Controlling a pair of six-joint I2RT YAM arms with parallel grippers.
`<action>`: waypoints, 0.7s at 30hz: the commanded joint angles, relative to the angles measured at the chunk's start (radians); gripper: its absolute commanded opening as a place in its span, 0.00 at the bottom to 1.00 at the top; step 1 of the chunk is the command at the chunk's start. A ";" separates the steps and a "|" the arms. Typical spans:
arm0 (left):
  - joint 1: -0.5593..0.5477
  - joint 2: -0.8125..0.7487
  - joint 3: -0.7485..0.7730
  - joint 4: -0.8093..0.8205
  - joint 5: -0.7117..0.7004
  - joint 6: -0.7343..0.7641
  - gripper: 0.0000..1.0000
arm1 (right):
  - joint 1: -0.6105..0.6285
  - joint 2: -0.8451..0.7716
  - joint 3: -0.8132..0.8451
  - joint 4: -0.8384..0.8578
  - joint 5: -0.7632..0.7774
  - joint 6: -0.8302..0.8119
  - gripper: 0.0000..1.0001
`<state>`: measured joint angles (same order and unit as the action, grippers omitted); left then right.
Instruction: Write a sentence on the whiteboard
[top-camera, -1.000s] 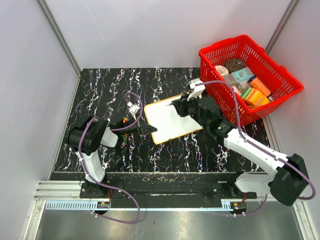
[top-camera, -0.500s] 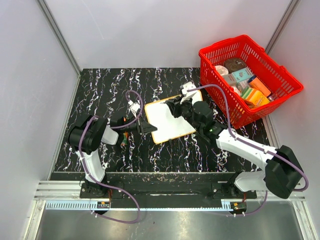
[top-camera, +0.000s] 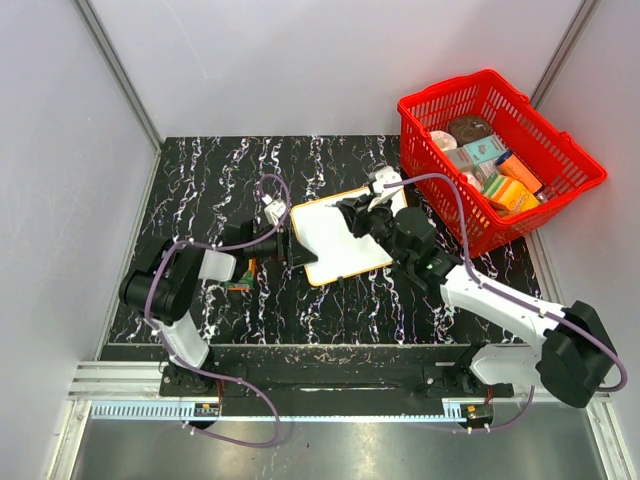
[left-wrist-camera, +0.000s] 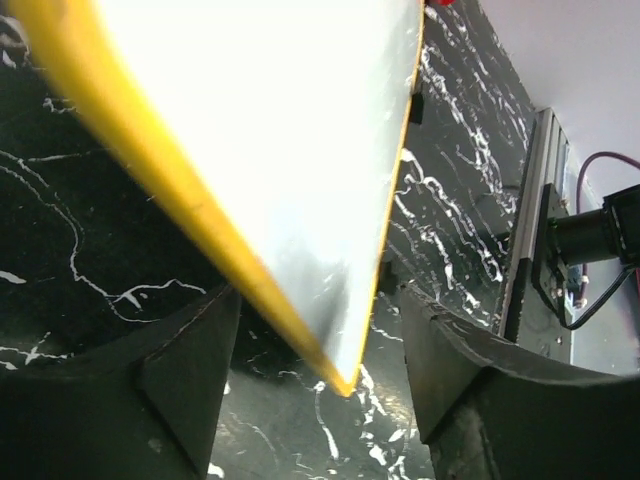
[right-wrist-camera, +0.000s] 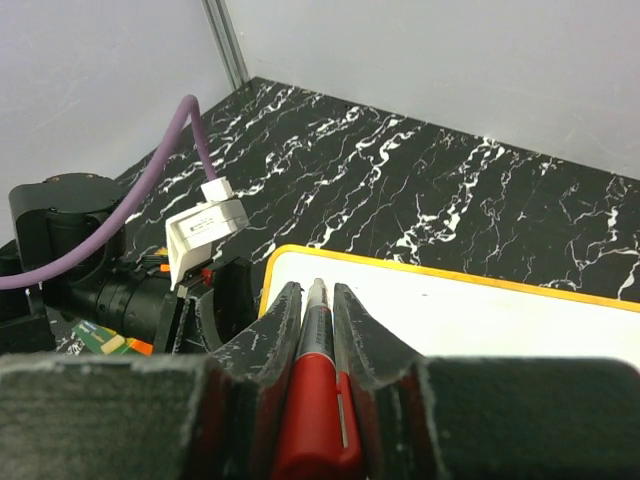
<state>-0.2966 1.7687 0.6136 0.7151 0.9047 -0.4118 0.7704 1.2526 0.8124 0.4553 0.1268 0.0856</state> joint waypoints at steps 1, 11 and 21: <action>-0.006 -0.159 0.017 -0.126 -0.085 0.088 0.73 | 0.004 -0.073 -0.007 0.022 0.040 -0.012 0.00; 0.016 -0.281 0.185 -0.468 -0.246 0.163 0.87 | 0.004 -0.151 -0.010 -0.012 0.025 -0.003 0.00; 0.182 -0.157 0.184 -0.198 0.024 0.041 0.85 | 0.003 -0.160 0.008 -0.052 -0.004 -0.001 0.00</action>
<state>-0.1608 1.5436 0.7944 0.3157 0.7399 -0.3077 0.7704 1.1130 0.8036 0.4107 0.1352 0.0864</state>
